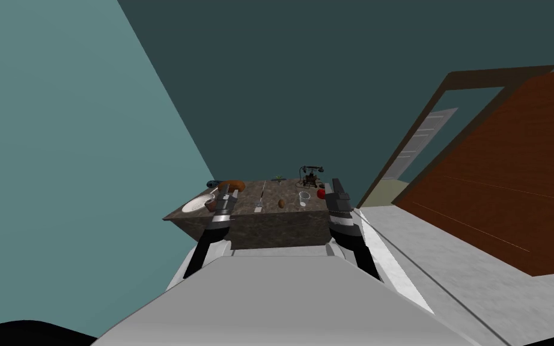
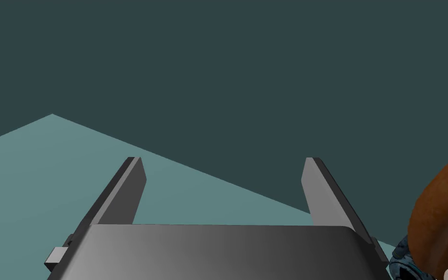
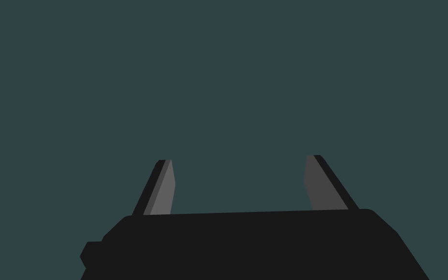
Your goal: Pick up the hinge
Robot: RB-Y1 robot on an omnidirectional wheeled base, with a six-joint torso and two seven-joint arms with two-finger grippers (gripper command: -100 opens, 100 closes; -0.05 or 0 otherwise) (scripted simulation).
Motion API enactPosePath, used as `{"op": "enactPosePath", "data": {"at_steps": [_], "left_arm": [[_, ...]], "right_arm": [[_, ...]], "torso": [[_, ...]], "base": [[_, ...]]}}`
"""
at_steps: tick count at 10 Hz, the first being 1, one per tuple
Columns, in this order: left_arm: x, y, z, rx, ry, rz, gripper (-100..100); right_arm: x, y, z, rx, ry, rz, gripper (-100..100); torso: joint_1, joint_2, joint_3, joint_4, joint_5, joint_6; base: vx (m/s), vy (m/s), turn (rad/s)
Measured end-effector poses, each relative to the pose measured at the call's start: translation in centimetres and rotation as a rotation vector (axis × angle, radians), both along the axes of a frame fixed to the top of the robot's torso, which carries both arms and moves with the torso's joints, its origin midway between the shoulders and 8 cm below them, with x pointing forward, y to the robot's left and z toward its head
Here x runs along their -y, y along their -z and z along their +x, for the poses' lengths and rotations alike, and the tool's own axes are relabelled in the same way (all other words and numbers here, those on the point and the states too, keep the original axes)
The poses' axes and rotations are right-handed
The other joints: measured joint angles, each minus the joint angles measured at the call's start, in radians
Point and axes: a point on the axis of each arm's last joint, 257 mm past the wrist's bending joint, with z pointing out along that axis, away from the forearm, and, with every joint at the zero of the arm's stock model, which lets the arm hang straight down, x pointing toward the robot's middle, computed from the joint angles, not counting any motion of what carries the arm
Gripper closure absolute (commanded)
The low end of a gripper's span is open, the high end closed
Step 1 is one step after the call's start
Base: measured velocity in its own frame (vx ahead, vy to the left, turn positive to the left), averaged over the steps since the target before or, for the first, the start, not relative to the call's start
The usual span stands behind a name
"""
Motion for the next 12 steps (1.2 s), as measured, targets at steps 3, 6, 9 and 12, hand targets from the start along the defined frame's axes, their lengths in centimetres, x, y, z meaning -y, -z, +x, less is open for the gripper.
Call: {"op": "enactPosePath", "data": {"at_steps": [3,6,9,12], "left_arm": [[-0.5,0.7,1.0,-0.051,-0.008,0.009,-100],[-1.4,1.4,2.1,-0.106,-0.023,0.012,-100],[-2.4,2.4,3.2,-0.169,-0.043,0.005,-100],[-3.4,3.3,4.0,-0.225,-0.066,-0.007,-100]], "right_arm": [[0.0,0.0,0.0,0.000,0.000,0.000,0],[0.0,0.0,0.0,0.000,0.000,0.000,0],[0.0,0.0,0.0,0.000,0.000,0.000,0],[0.0,0.0,0.0,0.000,0.000,0.000,0]], "torso": [[0.000,-0.001,0.000,0.000,0.000,0.000],[0.000,0.000,0.000,0.000,0.000,0.000],[0.000,0.000,0.000,0.000,0.000,0.000],[0.000,0.000,0.000,0.000,0.000,0.000]], "base": [[-0.037,0.003,-0.035],[-0.040,0.009,-0.033],[-0.051,0.009,-0.044],[-0.043,0.010,-0.037]]}}
